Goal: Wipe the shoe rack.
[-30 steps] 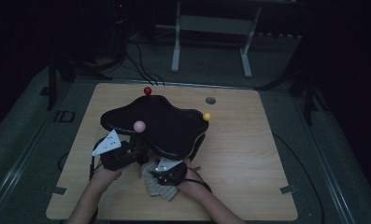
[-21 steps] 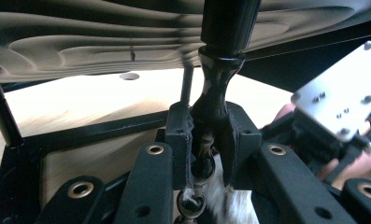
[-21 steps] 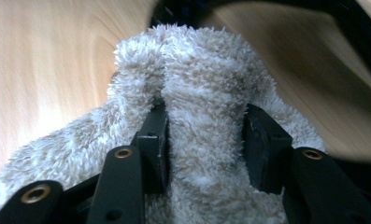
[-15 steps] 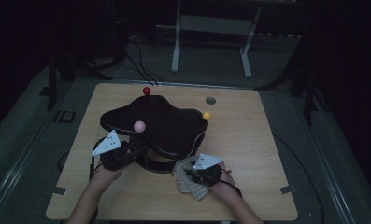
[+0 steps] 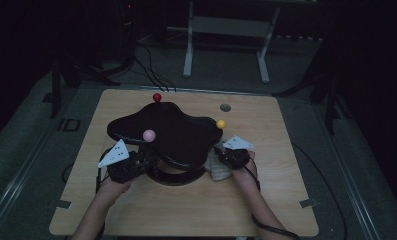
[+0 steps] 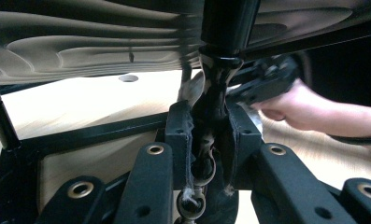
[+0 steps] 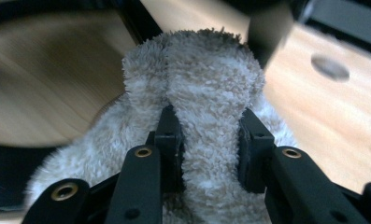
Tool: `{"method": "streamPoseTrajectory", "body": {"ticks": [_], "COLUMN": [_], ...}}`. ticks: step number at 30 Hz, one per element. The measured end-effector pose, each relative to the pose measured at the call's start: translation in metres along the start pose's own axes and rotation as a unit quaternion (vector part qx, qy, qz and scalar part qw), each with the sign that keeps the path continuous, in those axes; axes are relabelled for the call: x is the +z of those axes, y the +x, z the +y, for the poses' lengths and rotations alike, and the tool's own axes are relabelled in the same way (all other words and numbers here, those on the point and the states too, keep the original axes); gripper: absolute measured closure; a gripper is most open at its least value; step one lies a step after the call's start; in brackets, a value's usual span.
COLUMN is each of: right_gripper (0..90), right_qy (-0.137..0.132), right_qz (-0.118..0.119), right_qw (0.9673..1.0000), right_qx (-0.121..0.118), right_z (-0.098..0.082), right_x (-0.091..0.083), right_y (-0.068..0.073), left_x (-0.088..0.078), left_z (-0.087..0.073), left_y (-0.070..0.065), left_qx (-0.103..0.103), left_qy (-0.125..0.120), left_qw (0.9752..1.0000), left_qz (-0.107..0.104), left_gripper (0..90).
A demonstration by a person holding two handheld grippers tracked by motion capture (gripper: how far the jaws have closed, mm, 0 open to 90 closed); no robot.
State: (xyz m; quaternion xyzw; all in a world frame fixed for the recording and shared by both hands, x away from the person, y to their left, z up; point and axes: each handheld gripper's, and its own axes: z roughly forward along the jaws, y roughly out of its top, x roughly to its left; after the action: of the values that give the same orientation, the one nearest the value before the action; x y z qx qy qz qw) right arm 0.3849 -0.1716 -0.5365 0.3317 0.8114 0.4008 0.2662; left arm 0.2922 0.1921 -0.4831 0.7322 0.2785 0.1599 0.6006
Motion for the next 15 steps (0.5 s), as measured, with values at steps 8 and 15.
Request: {"method": "streamPoseTrajectory", "body": {"ticks": [8, 15], "right_gripper": [70.4, 70.5], "right_qy": [0.03, 0.022], "right_qz": [0.062, 0.096], "right_qw": [0.9973, 0.9951], "right_qx": [0.024, -0.005], "right_z": [-0.015, -0.019], "right_x": [0.006, -0.007], "right_y": [0.004, 0.028], "left_x": [0.0, 0.001], "left_z": [0.0, 0.0], "left_y": [-0.001, -0.001], "left_qx": [0.002, 0.003], "left_qy": [-0.002, -0.002], "left_qw": [1.0, 1.0], "left_qz": [0.001, 0.002], "left_gripper": [74.6, 74.7]}}
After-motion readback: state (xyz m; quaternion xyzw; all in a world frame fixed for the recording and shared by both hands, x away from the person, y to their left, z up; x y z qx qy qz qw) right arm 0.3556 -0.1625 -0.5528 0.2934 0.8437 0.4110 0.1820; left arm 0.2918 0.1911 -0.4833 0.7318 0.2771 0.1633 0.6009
